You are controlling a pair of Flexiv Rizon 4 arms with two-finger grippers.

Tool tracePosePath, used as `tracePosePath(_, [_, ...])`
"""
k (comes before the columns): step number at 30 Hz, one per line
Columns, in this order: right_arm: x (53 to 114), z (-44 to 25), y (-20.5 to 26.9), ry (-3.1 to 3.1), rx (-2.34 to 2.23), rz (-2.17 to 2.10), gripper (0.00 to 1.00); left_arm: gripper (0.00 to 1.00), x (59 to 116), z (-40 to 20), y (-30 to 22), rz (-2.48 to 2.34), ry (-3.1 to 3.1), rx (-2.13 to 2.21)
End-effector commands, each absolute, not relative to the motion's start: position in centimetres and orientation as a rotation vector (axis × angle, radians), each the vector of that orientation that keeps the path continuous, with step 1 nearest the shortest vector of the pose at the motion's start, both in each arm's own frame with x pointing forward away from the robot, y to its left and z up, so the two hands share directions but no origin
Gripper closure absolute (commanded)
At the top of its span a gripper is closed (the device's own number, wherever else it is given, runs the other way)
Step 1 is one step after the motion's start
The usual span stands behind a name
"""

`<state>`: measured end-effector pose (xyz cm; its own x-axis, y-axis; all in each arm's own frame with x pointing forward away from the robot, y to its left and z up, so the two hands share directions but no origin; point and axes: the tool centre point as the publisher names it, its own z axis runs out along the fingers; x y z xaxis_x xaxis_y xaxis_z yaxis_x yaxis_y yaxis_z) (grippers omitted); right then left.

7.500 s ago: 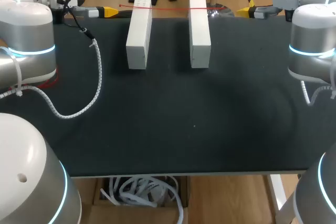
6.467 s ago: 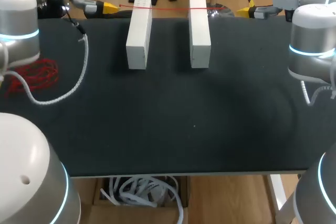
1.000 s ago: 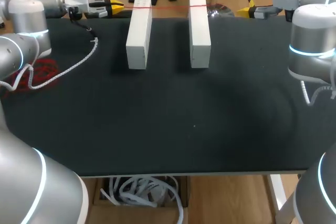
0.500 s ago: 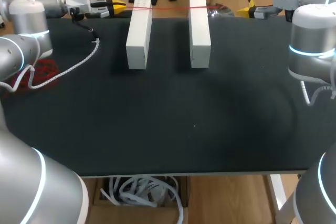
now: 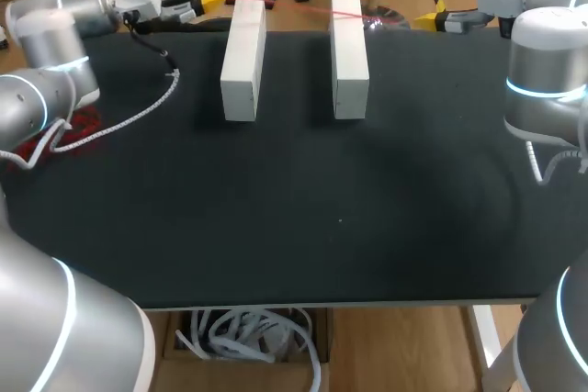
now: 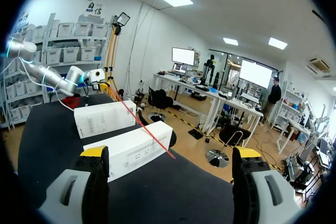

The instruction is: Grab the tape and strap the tape.

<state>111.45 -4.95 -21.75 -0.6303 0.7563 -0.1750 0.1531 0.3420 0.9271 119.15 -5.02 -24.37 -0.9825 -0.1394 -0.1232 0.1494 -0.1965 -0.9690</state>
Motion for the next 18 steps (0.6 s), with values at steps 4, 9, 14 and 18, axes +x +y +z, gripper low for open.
tracePosePath(4, [111.4,-21.7,-5.0,2.008,0.793,1.292,0.0,1.0,118.4,-22.2,-5.2,-2.589,1.969,0.977])
tracePosePath(9, [111.4,-21.7,-5.0,2.008,0.793,1.292,0.0,1.0,117.2,-20.4,-5.0,-2.621,1.949,0.915])
tracePosePath(14, [111.4,-21.7,-5.0,2.008,0.793,1.292,0.0,1.0,116.5,-18.8,-5.0,-2.601,1.907,0.882])
tracePosePath(18, [111.4,-21.7,-5.0,2.008,0.793,1.292,0.0,1.0,116.3,-17.5,-5.1,-2.557,1.968,0.908])
